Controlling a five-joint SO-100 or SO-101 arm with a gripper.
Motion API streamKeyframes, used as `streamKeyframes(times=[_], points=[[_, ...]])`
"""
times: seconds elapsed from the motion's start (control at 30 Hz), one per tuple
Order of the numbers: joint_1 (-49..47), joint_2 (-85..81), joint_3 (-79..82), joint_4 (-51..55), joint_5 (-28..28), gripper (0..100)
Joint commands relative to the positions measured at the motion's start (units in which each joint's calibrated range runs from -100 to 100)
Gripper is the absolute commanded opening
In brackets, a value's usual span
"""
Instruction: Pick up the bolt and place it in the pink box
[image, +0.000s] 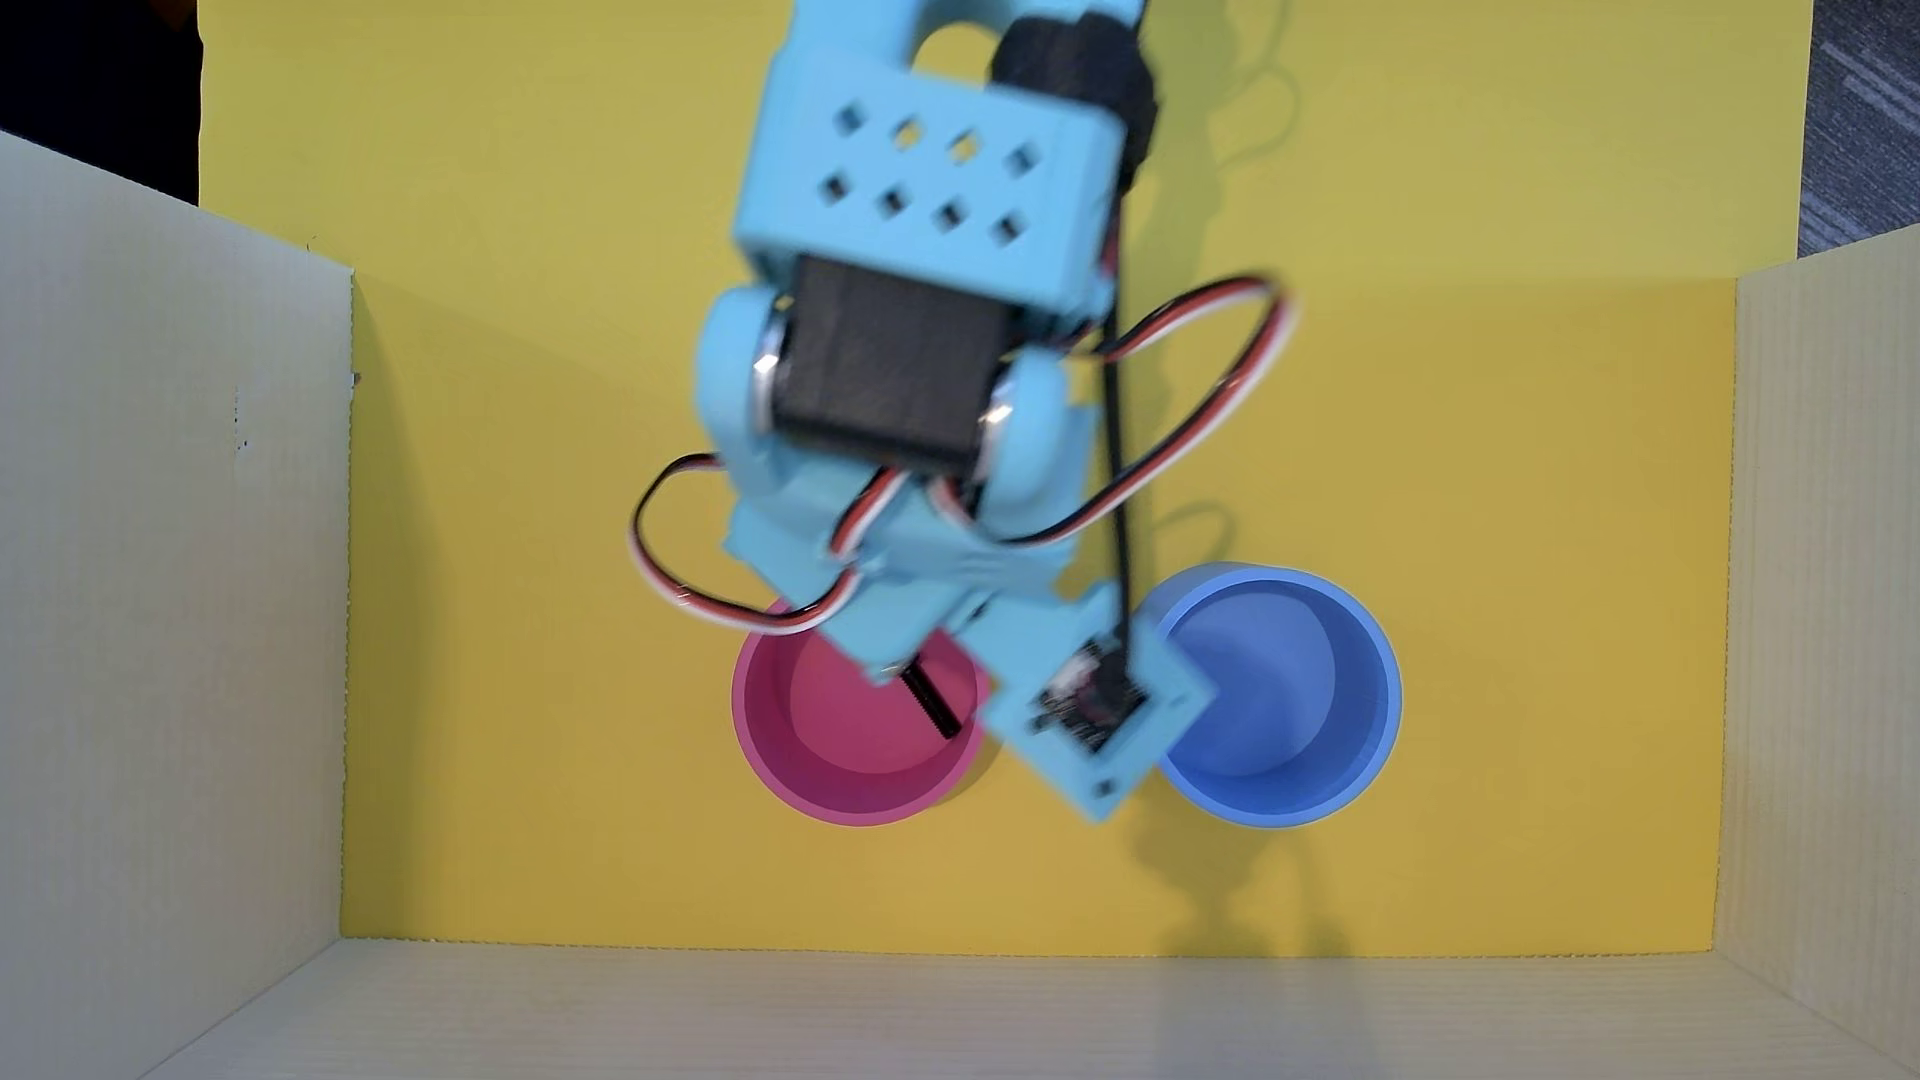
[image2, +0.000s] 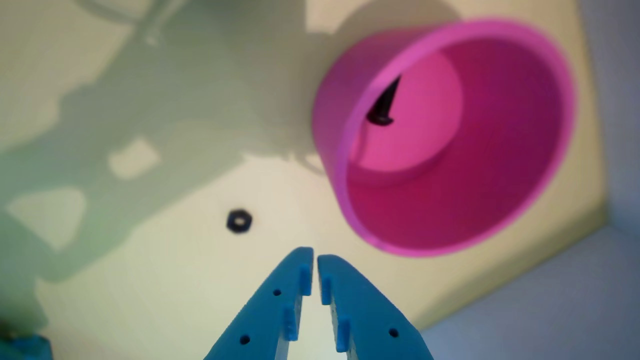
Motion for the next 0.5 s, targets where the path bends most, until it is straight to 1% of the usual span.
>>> streamKeyframes(times=[0.0, 0.13, 0.27, 0.47], points=[[-2.49, -9.34, 0.78, 2.28, 2.09, 1], [-4.70, -18.60, 10.37, 0.83, 3.39, 1], [-4.77, -29.45, 25.03, -10.50, 6.00, 1], [-4.70, -48.56, 52.98, -28.69, 10.48, 1]])
